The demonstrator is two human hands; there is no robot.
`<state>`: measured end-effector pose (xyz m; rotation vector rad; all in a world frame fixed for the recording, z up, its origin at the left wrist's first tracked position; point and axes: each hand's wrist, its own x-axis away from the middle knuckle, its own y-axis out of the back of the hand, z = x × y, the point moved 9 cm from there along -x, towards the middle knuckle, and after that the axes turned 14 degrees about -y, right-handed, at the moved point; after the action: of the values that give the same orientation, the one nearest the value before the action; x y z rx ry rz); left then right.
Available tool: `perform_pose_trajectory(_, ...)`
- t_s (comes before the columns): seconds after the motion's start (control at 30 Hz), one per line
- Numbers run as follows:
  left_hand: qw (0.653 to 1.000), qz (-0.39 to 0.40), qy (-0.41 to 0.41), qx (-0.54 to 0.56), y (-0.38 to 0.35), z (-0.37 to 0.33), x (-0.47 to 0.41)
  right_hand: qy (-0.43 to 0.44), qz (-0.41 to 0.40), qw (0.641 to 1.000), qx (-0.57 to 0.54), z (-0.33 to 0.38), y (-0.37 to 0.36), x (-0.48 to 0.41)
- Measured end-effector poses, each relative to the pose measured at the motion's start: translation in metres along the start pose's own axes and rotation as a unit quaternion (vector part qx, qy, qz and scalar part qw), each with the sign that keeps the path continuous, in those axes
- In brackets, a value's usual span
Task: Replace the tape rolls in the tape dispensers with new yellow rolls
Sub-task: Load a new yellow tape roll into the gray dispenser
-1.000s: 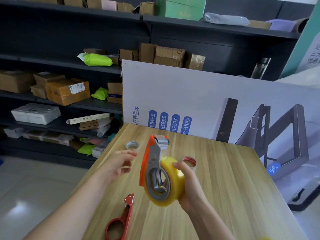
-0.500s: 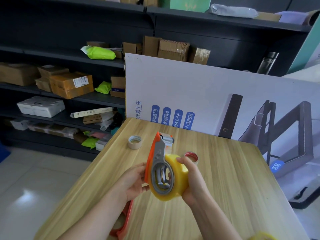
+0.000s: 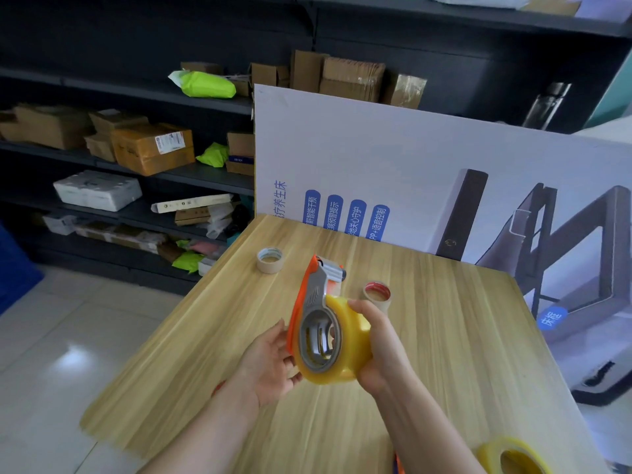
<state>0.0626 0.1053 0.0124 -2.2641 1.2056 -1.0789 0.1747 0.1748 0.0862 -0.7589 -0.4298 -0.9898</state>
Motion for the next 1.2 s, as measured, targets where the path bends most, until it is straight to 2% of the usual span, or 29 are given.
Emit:
perform_pose_trajectory(0.27,1.0,0.015,0.005,0.009,0.0,0.022,0.009,0.0,-0.032,0.999,-0.016,-0.016,0.016,0.013)
perform_pose_trajectory(0.37,0.994,0.05,-0.075,-0.067,0.004,0.014,0.001,0.005,-0.039,0.999,-0.025,-0.021,0.018,0.019)
perform_pose_trajectory(0.47,0.971,0.089,-0.172,-0.143,0.005,0.0,0.006,0.005,-0.055,0.998,-0.044,-0.028,0.022,0.026)
perform_pose_trajectory(0.57,0.952,0.141,-0.197,-0.186,0.007,-0.001,0.015,0.006,-0.073,0.996,-0.045,-0.04,0.023,0.032)
perform_pose_trajectory(0.67,0.946,0.138,-0.197,-0.217,0.018,0.0,0.026,0.011,-0.098,0.994,-0.042,-0.052,0.026,0.037)
perform_pose_trajectory(0.73,0.957,0.111,-0.173,-0.204,0.028,0.004,0.032,0.009,-0.113,0.993,-0.045,-0.06,0.026,0.041)
perform_pose_trajectory(0.83,0.992,0.065,-0.052,-0.09,0.039,0.031,0.037,0.001,-0.121,0.991,-0.051,-0.071,0.025,0.046)
perform_pose_trajectory(0.97,0.996,0.015,0.081,0.028,0.04,0.062,0.058,-0.01,-0.124,0.991,-0.042,-0.085,0.023,0.052)
perform_pose_trajectory(1.07,0.993,-0.003,0.114,0.042,0.042,0.066,0.067,-0.016,-0.128,0.991,-0.036,-0.09,0.024,0.056)
perform_pose_trajectory(1.2,0.99,0.013,0.127,0.065,0.036,0.068,0.074,-0.018,-0.136,0.99,-0.014,-0.09,0.028,0.059)
